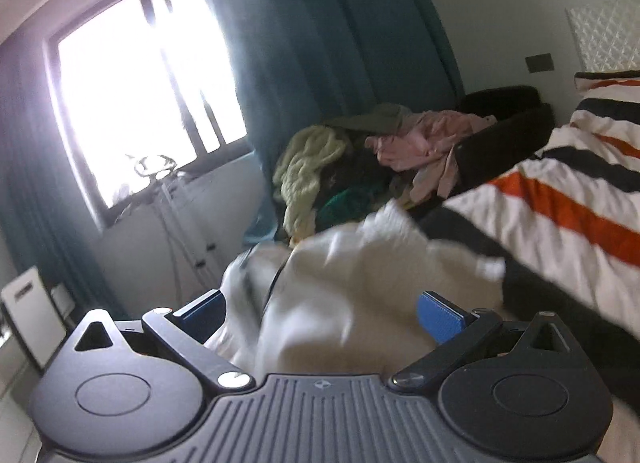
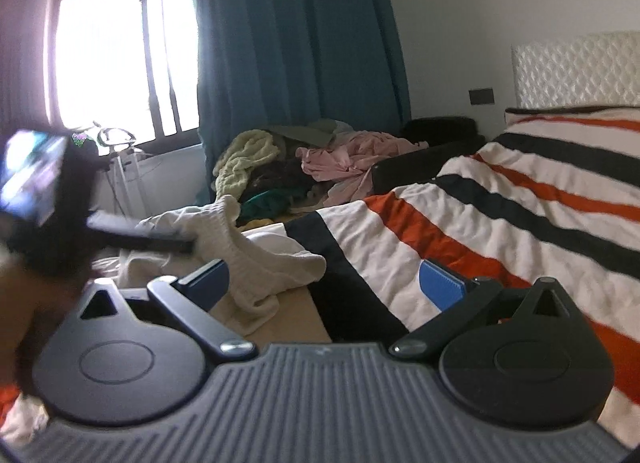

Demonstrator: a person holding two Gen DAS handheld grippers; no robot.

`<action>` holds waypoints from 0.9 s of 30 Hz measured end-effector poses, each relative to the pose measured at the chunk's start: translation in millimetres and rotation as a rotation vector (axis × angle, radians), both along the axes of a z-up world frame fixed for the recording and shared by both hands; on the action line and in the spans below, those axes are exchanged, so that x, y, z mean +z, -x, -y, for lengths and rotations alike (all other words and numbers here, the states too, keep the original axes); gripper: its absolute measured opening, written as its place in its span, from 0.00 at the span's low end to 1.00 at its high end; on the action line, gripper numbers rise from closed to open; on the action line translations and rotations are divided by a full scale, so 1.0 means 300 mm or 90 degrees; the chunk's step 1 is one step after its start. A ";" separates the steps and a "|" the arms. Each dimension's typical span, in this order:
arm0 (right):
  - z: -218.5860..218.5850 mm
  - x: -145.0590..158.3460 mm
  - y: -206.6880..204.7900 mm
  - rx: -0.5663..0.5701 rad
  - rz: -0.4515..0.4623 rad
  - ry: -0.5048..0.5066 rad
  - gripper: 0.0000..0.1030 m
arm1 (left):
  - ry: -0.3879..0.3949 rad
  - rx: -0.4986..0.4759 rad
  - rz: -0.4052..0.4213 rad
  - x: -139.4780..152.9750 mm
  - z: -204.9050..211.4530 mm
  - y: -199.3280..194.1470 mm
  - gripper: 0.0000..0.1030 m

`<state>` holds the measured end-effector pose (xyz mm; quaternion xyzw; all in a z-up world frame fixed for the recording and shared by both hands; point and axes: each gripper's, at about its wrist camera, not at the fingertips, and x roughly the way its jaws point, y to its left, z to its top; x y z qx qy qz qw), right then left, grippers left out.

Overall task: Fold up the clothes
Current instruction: 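Grasp a cuff of the white sweatpants with the left tool and lift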

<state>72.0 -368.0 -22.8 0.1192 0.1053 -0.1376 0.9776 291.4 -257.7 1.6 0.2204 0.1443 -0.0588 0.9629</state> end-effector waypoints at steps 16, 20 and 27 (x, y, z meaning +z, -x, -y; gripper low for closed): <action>0.074 -0.192 -0.177 -0.023 -0.053 -0.022 1.00 | -0.065 0.053 -0.091 -0.065 0.292 -0.524 0.08; 0.081 -0.186 -0.124 -0.038 -0.036 -0.012 1.00 | -0.052 0.005 -0.034 0.047 0.201 -0.360 0.05; 0.039 -0.128 -0.061 -0.061 -0.003 0.058 1.00 | 0.050 -0.028 0.041 0.240 -0.057 0.058 0.04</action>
